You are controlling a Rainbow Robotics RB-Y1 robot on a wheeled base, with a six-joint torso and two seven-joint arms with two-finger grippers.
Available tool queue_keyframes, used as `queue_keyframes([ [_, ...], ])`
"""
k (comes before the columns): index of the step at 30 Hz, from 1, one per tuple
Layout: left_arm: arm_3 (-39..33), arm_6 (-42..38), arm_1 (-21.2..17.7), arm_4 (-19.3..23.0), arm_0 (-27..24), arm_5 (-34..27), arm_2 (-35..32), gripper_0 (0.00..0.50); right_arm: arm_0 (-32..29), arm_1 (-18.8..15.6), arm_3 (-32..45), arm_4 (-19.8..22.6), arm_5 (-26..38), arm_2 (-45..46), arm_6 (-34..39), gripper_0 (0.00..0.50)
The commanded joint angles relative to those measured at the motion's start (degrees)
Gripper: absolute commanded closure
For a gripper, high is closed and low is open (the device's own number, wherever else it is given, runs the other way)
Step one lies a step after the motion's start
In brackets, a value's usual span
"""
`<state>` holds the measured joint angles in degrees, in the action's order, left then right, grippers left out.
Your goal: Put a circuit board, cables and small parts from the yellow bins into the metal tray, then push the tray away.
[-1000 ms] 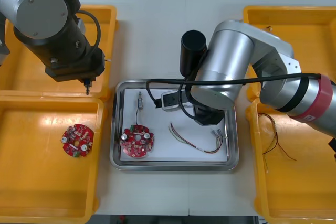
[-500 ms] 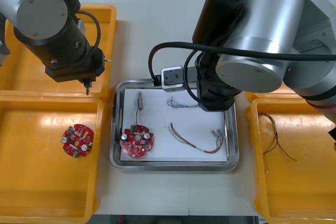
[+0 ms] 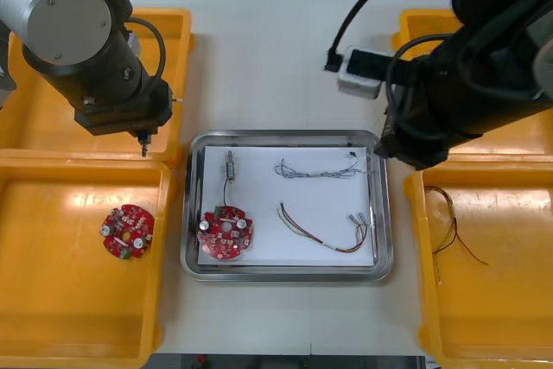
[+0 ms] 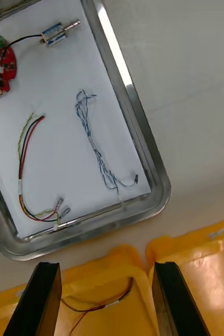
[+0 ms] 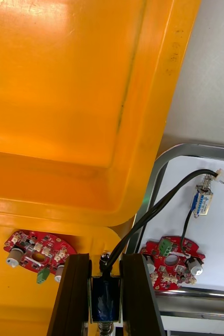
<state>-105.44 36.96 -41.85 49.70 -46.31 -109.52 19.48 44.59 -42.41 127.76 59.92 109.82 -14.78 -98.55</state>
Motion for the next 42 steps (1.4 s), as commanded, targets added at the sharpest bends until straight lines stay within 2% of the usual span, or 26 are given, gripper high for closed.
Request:
queue_keyframes([
  [1,-1.79,1.19,-0.96,-0.04,0.07,-0.17,-1.81,0.500,-4.07,-5.75,1.53,4.33,0.18,7.48,9.26,0.000],
  [7,-1.96,0.93,0.63,-0.04,-0.19,0.10,-1.90,0.500,-8.64,-9.71,1.62,7.49,0.18,13.28,18.57,0.000],
  [11,-1.96,0.66,2.21,-0.30,-0.80,0.01,-1.81,0.500,-12.42,-11.81,1.62,6.79,0.18,16.45,23.14,0.000],
  [17,-1.79,-0.48,5.81,-3.21,-2.65,0.27,1.88,0.500,-18.49,-11.90,2.50,5.56,0.18,23.30,28.42,0.000],
  [22,-0.73,-1.80,8.89,-5.05,-3.62,3.44,5.40,0.500,-24.46,-11.90,4.87,2.39,0.18,27.61,28.50,0.000],
  [27,0.41,-3.21,11.26,-7.07,-3.97,8.45,9.62,0.500,-31.32,-11.81,6.01,-0.33,0.18,30.60,28.86,0.000],
  [36,4.89,-4.26,13.90,-9.45,-4.06,17.41,15.86,0.500,-40.19,-10.94,6.10,-2.18,0.18,34.91,29.47,0.000],
  [39,7.27,-4.61,14.78,-10.15,-4.06,21.63,18.67,0.500,-42.13,-7.95,5.93,-4.37,0.18,36.14,29.65,0.000],
  [42,8.23,-4.96,15.39,-11.20,-4.06,23.21,20.43,0.500,-42.13,-5.31,5.49,-7.01,0.18,36.40,29.91,0.000],
])
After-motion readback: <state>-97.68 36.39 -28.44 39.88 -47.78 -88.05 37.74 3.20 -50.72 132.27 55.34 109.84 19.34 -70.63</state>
